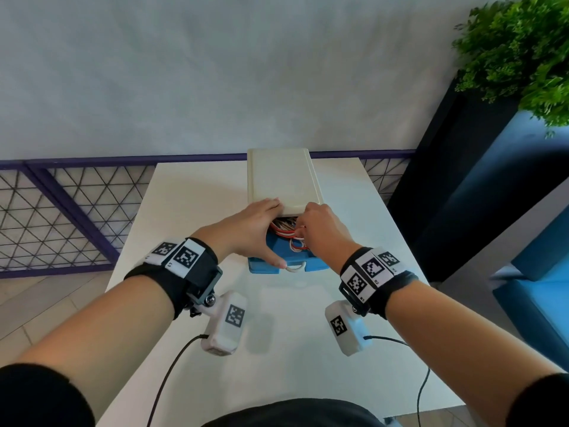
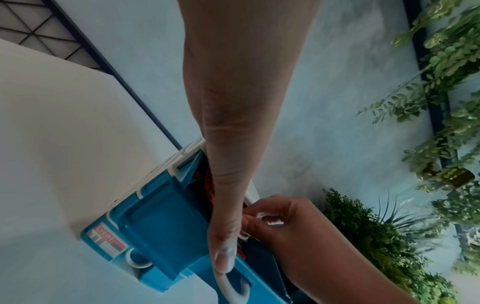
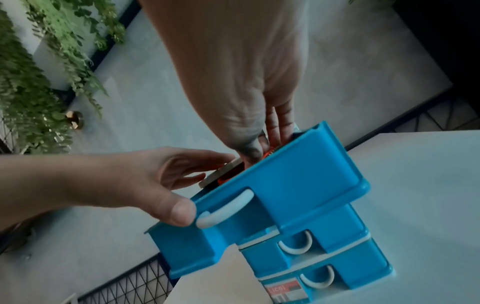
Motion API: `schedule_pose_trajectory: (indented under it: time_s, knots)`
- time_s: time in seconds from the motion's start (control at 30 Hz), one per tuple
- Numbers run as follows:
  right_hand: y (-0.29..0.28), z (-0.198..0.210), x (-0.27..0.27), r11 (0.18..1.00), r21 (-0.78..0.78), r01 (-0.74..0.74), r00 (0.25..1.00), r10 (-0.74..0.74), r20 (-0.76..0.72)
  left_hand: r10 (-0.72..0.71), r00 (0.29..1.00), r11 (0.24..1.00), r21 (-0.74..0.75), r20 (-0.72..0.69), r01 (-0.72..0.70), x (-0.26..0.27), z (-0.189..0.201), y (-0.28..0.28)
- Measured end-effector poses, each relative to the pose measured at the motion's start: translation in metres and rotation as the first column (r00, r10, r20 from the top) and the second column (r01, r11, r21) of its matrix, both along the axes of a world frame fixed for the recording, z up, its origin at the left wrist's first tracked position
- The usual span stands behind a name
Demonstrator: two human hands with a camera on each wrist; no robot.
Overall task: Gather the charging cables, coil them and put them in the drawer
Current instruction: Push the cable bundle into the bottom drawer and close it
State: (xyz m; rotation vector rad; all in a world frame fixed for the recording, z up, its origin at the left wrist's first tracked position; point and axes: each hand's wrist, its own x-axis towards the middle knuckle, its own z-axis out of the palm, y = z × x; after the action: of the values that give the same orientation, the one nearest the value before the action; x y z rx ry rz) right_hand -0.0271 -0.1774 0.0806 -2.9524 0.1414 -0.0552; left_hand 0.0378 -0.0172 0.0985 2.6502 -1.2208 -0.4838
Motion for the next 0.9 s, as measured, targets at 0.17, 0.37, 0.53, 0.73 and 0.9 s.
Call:
schedule_pose_trajectory:
  time_s: [0.17,0.37,0.53,0.73,0.9]
  knots:
    - [0.0,0.008,0.007,1.0,-0.001,0.016,0.999,-0.016,0.046,0.005,0.999,0.999,0.042,0.039,-0.007,0.006,0.002,-0.001]
    - [-0.004,0.01,0.016,0.994,-0.102,0.047,0.99,-0.033,0.134,0.006,0.995,1.0,0.004,0.101,-0.006,0.011,0.003,-0.005]
    - [-0.006,0.018,0.027,0.986,-0.164,-0.019,0.996,0.032,0.08,0.016,0.967,0.999,-0.048,0.253,-0.004,0.017,0.003,-0.014]
    - [-0.011,0.017,0.025,1.0,-0.03,0.005,0.998,-0.004,0.056,0.115,0.889,0.98,-0.198,0.444,-0.028,0.017,-0.008,-0.03]
    - [-0.006,0.012,0.029,0.996,-0.083,0.028,0.991,-0.016,0.134,0.173,0.85,0.972,-0.223,0.498,-0.067,0.01,-0.018,-0.029]
